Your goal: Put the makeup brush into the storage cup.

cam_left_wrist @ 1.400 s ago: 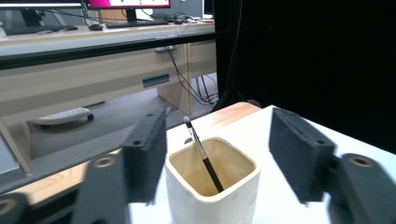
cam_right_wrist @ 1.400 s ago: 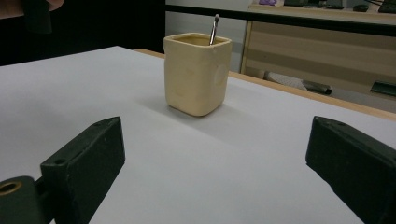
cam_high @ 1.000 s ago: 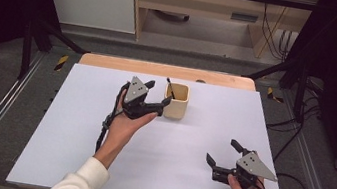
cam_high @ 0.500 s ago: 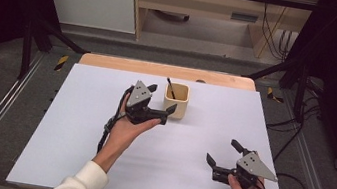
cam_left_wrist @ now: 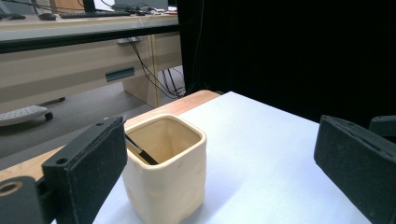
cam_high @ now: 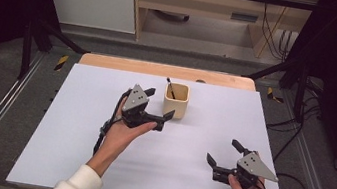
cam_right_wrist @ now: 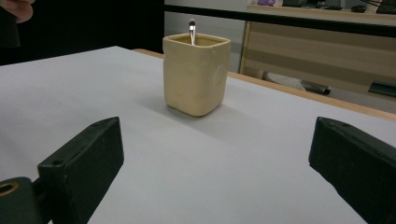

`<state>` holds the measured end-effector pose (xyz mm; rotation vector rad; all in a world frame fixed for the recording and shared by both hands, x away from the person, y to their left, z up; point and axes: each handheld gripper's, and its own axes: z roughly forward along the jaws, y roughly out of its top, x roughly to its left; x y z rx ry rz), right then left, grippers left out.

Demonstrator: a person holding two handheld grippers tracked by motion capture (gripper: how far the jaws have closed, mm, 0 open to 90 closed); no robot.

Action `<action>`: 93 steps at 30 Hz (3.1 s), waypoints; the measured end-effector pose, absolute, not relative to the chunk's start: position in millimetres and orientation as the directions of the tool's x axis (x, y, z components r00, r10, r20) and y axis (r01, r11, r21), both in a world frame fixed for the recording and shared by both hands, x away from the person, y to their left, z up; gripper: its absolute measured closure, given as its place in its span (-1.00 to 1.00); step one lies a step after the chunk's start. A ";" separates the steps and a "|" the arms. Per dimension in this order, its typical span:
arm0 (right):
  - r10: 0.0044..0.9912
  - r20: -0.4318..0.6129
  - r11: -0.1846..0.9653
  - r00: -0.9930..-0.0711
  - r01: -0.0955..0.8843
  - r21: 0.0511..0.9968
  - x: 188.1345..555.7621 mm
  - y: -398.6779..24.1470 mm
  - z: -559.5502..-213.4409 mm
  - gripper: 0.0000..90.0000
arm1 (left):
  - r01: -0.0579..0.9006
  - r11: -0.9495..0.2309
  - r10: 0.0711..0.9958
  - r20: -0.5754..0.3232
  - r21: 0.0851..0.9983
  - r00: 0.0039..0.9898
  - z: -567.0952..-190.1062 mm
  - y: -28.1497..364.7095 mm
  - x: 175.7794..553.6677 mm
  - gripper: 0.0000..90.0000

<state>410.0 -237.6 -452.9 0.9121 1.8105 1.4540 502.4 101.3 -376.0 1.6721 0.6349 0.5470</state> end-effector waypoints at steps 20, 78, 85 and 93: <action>0.831 -0.057 0.151 -0.554 0.126 0.981 409.2 -237.5 -452.6 -0.93 | 0.106 -0.151 0.660 0.020 0.983 0.751 -385.5 115.2 489.9 -0.96; 0.830 -0.071 0.164 -0.553 0.121 0.979 408.1 -236.7 -453.1 -0.93 | 0.061 -0.128 0.694 0.046 0.990 0.719 -386.2 177.2 467.2 -0.99; 0.831 -0.071 0.165 -0.552 0.122 0.979 407.9 -236.5 -453.1 -0.93 | 0.062 -0.125 0.697 0.044 0.990 0.716 -389.8 187.5 463.9 -0.99; 0.830 -0.072 0.166 -0.553 0.122 0.978 407.8 -236.1 -453.2 -0.93 | 0.053 -0.125 0.699 0.050 0.991 0.714 -392.1 196.9 460.5 -0.99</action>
